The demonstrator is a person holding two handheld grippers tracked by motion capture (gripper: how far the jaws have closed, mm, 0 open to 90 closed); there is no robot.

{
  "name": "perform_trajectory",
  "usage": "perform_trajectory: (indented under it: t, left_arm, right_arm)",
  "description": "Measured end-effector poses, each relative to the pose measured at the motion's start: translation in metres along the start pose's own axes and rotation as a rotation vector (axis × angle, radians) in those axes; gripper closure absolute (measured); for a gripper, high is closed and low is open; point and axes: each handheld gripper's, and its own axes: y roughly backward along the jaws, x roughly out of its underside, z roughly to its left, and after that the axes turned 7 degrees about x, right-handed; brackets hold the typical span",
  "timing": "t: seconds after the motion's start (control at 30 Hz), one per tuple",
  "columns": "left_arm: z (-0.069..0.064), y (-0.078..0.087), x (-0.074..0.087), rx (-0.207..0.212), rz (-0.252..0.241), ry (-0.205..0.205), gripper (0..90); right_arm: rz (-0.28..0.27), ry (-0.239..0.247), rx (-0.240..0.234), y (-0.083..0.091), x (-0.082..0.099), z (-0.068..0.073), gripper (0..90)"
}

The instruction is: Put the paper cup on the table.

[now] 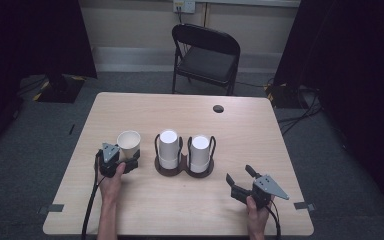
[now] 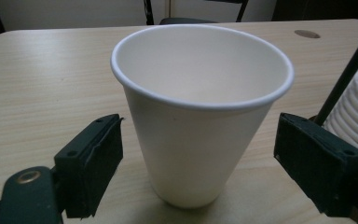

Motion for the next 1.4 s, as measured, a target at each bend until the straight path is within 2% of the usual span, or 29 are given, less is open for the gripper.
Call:
perform_trajectory:
  t: [0.03, 0.13, 0.4, 0.5, 0.53, 0.63, 0.67, 0.7, 0.77, 1.0, 1.07, 1.2, 1.27, 1.4]
  left_arm:
    - [-0.002, 0.001, 0.000, 0.007, -0.013, 0.000, 15.6]
    - [-0.005, 0.007, -0.001, -0.005, 0.000, -0.024, 15.6]
    - [-0.014, 0.019, -0.001, 0.014, -0.028, -0.014, 15.8]
    - [-0.022, 0.025, 0.001, 0.046, -0.033, -0.026, 15.9]
    - [-0.025, 0.027, 0.001, 0.039, -0.035, -0.026, 15.9]
    - [-0.031, 0.032, 0.002, 0.066, -0.047, -0.023, 16.1]
    - [-0.033, 0.033, 0.002, 0.061, -0.046, -0.030, 16.1]
    - [-0.036, 0.035, 0.002, 0.063, -0.044, -0.028, 16.1]
    - [-0.042, 0.040, 0.002, 0.097, -0.045, -0.004, 17.1]
    - [-0.062, 0.055, 0.003, 0.122, -0.064, -0.037, 17.5]
    - [-0.068, 0.058, 0.003, 0.120, -0.069, -0.047, 17.2]
    - [-0.082, 0.064, 0.007, 0.081, -0.076, -0.063, 17.3]
    - [-0.088, 0.067, 0.012, 0.079, -0.084, -0.056, 16.9]
    - [-0.096, 0.066, 0.021, 0.103, -0.062, -0.067, 16.3]
  right_arm:
    - [-0.001, 0.001, 0.001, 0.000, 0.000, 0.000, 17.5]
    - [-0.003, 0.001, 0.003, 0.000, 0.000, 0.000, 17.5]
    - [-0.003, 0.001, 0.005, 0.000, 0.000, 0.000, 17.5]
    - [-0.006, -0.002, 0.005, 0.001, 0.000, 0.000, 17.5]
    - [-0.008, -0.004, 0.007, 0.001, 0.000, 0.000, 17.5]
    - [-0.013, -0.002, 0.008, 0.001, 0.000, 0.000, 17.5]
    - [-0.013, -0.002, 0.008, 0.001, 0.000, 0.000, 17.5]
    - [-0.012, -0.004, 0.007, 0.001, 0.000, 0.000, 17.5]
    - [-0.014, -0.003, 0.008, 0.001, 0.001, 0.000, 17.5]
    - [-0.018, -0.009, 0.009, 0.002, 0.001, 0.000, 17.5]
    - [-0.018, -0.011, 0.008, 0.002, 0.001, -0.001, 17.5]
    - [-0.019, -0.010, 0.007, 0.002, 0.001, -0.001, 17.5]
    - [-0.019, -0.011, 0.008, 0.002, 0.001, -0.001, 17.5]
    - [-0.020, -0.009, 0.011, 0.002, 0.001, 0.000, 17.5]
